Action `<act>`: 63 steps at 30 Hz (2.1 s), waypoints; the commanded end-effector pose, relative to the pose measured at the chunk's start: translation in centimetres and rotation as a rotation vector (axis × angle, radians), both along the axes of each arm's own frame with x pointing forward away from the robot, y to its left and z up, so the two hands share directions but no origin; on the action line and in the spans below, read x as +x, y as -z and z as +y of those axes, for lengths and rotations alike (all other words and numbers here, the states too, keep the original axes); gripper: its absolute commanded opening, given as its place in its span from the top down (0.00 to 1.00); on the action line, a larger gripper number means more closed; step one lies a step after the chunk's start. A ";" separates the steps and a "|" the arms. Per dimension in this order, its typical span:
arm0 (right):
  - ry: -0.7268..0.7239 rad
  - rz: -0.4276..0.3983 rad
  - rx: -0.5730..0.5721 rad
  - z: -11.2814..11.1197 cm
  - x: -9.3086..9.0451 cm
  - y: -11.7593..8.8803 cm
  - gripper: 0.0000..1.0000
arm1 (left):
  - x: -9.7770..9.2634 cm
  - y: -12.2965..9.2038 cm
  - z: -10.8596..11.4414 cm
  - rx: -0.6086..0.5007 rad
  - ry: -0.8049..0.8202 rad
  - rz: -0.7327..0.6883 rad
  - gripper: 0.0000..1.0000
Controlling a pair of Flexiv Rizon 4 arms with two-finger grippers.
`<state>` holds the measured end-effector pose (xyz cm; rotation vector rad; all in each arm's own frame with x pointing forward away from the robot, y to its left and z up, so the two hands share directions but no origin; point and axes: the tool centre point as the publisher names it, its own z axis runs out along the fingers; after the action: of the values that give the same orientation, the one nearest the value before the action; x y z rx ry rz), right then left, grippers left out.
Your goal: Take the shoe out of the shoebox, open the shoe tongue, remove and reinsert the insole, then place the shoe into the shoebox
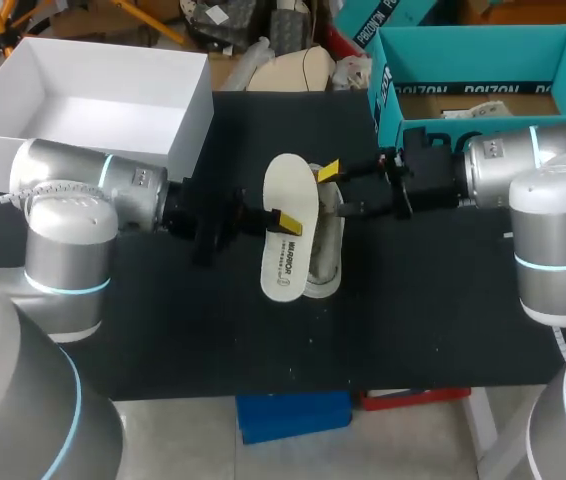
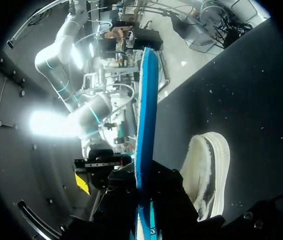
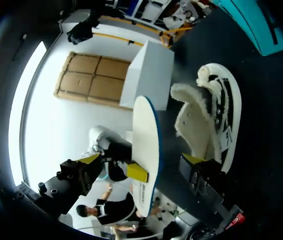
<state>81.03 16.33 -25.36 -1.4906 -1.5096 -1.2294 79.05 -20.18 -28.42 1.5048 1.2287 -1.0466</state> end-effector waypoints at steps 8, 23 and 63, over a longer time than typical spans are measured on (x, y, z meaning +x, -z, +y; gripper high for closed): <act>-0.016 0.000 -0.012 0.0 0.1 -0.2 0.00 | -1.0 -0.2 1.0 -0.004 -0.045 0.160 1.00; 0.045 0.039 -0.132 -3.4 -3.3 -1.6 0.00 | -3.7 0.5 0.4 0.220 -0.037 0.354 1.00; 0.123 0.050 -0.200 -6.0 -5.9 -2.0 0.00 | -5.2 2.4 -2.2 0.438 0.111 0.545 1.00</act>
<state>75.14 10.37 -23.40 -1.7539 -1.5642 -1.1301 73.94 -22.38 -30.86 1.6790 1.8598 -1.3902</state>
